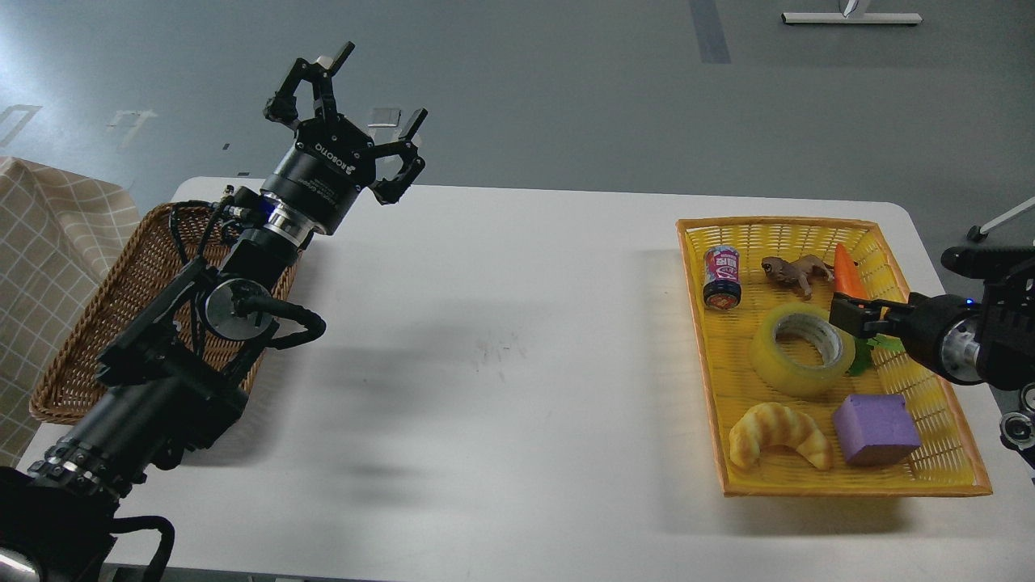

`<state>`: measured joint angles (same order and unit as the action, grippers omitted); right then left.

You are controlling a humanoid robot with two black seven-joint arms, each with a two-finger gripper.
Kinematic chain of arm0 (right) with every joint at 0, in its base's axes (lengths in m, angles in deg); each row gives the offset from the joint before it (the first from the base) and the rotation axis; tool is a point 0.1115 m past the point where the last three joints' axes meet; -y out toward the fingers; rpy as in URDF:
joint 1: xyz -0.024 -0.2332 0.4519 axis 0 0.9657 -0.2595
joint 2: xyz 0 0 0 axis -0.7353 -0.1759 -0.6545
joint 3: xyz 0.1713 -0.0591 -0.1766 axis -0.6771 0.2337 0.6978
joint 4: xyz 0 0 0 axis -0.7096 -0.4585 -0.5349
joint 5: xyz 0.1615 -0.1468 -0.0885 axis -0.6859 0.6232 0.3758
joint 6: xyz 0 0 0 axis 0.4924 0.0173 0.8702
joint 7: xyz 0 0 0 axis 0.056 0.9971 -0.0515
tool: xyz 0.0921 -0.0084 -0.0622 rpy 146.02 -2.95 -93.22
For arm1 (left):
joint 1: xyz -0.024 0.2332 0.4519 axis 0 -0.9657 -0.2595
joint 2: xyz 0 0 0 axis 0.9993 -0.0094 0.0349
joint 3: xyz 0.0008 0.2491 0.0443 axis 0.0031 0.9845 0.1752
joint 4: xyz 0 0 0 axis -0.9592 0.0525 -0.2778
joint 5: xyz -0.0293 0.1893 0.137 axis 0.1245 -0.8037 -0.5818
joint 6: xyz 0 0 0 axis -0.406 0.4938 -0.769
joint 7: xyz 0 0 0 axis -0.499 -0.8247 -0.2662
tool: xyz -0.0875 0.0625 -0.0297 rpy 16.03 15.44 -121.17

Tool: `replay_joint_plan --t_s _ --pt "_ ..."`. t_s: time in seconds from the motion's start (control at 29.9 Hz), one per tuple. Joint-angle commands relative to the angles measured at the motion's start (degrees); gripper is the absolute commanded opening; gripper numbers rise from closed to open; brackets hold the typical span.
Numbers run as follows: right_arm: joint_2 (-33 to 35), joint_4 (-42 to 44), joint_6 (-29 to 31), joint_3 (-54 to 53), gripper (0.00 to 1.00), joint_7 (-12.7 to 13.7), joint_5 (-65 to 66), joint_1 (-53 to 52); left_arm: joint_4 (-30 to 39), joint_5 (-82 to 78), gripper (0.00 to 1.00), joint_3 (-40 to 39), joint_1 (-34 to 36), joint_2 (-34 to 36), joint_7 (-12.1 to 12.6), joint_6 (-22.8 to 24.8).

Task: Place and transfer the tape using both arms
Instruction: 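Reach the right gripper into the yellow tape roll's hole and grasp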

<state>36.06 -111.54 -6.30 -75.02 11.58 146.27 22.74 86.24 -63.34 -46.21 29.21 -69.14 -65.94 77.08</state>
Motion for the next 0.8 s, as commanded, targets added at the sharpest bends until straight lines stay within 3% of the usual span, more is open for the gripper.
replay_joint_plan --t_s 0.0,0.77 --pt "-1.17 0.78 0.0 1.32 0.83 -0.01 1.63 -0.11 -0.06 0.0 0.98 0.01 0.01 -0.08 -0.09 0.0" --pt "-6.36 6.14 0.0 1.58 0.8 -0.18 4.72 -0.29 -0.06 0.0 0.98 -0.08 -0.34 -0.26 -0.09 0.0"
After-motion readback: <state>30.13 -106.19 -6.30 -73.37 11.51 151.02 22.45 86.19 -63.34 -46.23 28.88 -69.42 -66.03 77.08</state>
